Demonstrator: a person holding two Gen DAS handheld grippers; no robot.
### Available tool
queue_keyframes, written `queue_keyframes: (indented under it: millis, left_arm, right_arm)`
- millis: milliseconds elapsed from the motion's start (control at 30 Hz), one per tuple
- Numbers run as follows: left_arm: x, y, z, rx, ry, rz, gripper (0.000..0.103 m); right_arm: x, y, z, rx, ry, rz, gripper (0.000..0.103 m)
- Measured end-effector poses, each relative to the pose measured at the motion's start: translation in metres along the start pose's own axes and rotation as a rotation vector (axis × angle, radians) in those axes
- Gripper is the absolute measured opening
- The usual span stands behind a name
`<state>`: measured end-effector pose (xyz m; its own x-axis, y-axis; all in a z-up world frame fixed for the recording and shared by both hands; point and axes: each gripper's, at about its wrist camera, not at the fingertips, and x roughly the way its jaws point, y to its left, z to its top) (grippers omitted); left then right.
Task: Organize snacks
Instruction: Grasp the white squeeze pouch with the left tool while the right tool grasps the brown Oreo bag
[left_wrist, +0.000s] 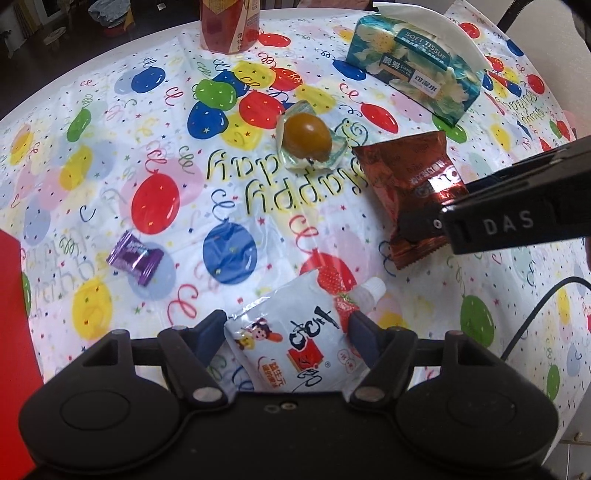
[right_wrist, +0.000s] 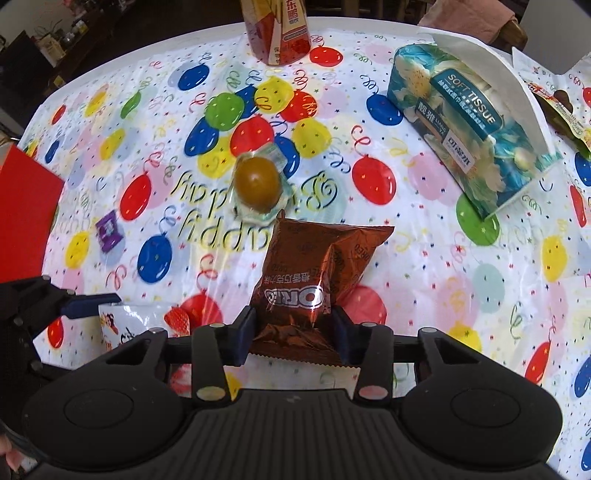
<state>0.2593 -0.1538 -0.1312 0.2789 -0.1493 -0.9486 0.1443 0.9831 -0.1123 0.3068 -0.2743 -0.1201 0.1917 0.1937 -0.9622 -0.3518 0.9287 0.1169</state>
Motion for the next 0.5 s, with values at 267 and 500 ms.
queue_keyframes:
  millis: [267,500]
  left_arm:
    - [-0.013,0.002,-0.019,0.011,0.000,-0.015,0.069]
    - [-0.025,0.006,-0.035,0.003,0.002,-0.026,0.069]
  right_arm:
    - [-0.013,0.010,-0.026,-0.047,0.022,0.013,0.041]
    - [-0.021,0.017,-0.045,-0.067,0.042,0.032,0.040]
